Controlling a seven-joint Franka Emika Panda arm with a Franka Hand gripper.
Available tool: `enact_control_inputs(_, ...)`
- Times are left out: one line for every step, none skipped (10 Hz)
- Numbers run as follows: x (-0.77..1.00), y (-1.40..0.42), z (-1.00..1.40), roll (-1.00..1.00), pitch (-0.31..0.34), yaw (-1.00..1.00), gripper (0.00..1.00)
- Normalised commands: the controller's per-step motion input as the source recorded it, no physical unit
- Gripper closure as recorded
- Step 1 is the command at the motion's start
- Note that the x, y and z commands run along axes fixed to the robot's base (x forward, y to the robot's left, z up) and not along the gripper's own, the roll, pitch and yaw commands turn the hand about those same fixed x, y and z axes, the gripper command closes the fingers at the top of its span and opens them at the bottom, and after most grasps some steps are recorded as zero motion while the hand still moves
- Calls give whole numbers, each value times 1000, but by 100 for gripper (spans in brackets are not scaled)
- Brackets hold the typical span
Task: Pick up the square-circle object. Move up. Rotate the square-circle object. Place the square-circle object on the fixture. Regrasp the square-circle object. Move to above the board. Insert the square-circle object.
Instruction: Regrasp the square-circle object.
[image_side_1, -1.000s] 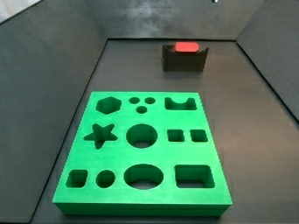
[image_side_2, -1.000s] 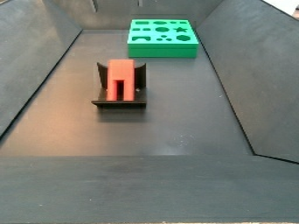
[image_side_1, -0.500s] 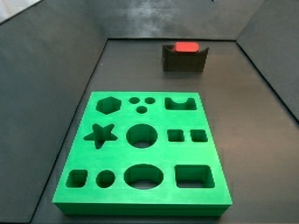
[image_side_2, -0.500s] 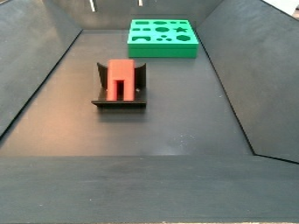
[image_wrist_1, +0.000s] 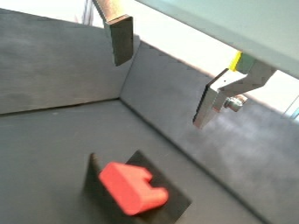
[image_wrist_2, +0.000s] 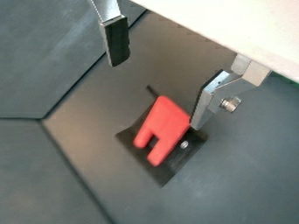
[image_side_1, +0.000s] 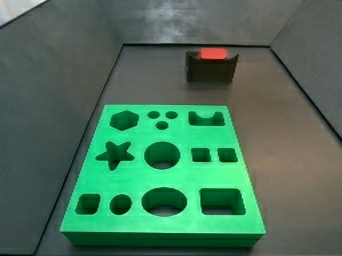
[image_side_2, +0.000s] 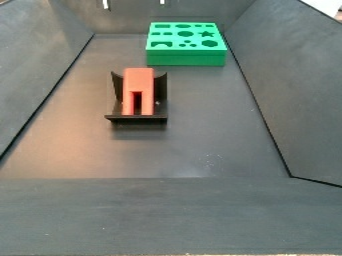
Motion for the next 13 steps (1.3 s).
enact_control_inputs(65, -27, -11, 1000, 60, 55, 0)
enact_control_inputs(74, -32, -10, 1000, 82, 65, 0)
enact_control_inputs(82, -35, -8, 1000, 106, 78, 0)
enact_control_inputs(91, -35, -12, 984, 145, 110, 0)
enact_control_inputs(92, -39, -13, 790, 143, 122, 0)
enact_control_inputs(94, -41, -12, 592, 133, 136, 0)
enact_control_inputs(91, -38, -13, 407, 117, 150, 0)
enact_control_inputs(79, -25, -3, 248, 85, 164, 0)
enact_control_inputs(31, 77, -1000, 188, 45, 107, 0)
enact_control_inputs(35, 75, -1000, 163, 12, 108, 0)
enact_control_inputs(44, 68, -1000, 132, -16, 101, 0)
enact_control_inputs(53, 65, -1000, 98, -36, 92, 0)
enact_control_inputs(62, 63, -1000, 75, -57, 77, 0)
